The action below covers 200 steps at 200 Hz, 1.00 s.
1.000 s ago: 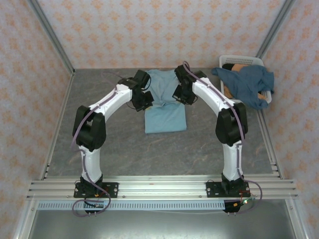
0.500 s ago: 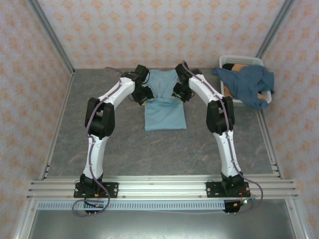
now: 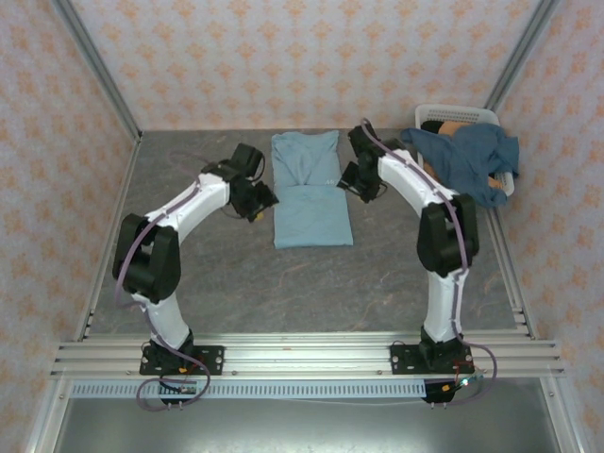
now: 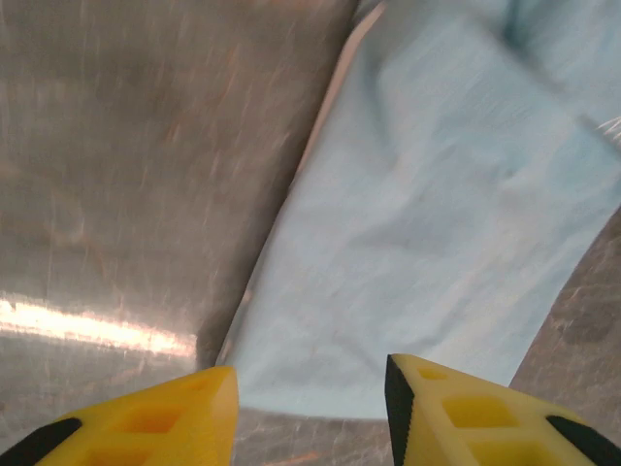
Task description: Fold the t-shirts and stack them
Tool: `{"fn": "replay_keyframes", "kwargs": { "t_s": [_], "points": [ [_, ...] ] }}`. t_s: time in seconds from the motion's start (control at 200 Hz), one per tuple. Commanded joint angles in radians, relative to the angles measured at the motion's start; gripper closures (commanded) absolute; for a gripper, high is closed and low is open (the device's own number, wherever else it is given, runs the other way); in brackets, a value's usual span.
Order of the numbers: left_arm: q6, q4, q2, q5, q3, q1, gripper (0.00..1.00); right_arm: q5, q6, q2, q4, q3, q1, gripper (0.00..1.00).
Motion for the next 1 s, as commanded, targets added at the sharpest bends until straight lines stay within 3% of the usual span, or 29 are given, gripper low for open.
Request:
{"fn": "replay_keyframes", "kwargs": {
  "t_s": [0.0,0.14,0.3,0.445,0.565,0.631,0.756,0.996],
  "points": [
    [-0.152,0.127,-0.032,0.073,-0.147,-0.036,0.48,-0.051,0.036,-0.121,0.113,-0.206,0.009,0.49],
    [-0.271,0.257,-0.034,0.121,-0.264,-0.062,0.44,-0.122,0.091,-0.222,0.205,-0.417,0.011,0.47],
    [-0.306,0.265,0.021,0.124,-0.260,-0.068,0.47,-0.134,0.107,-0.248,0.215,-0.480,0.010,0.47],
    [-0.300,0.270,0.086,0.117,-0.232,-0.073,0.60,-0.143,0.113,-0.240,0.214,-0.490,0.011,0.47],
    [-0.291,0.275,0.129,0.092,-0.197,-0.073,0.86,-0.147,0.133,-0.235,0.226,-0.507,0.017,0.47],
    [-0.285,0.273,0.134,0.083,-0.175,-0.073,0.94,-0.144,0.145,-0.226,0.228,-0.511,0.021,0.47],
    [-0.272,0.255,0.161,0.080,-0.144,-0.073,1.00,-0.158,0.171,-0.198,0.271,-0.521,0.030,0.47],
    [-0.244,0.210,0.146,0.069,-0.132,-0.073,1.00,-0.168,0.210,-0.093,0.264,-0.459,0.040,0.51]
  ]
}}
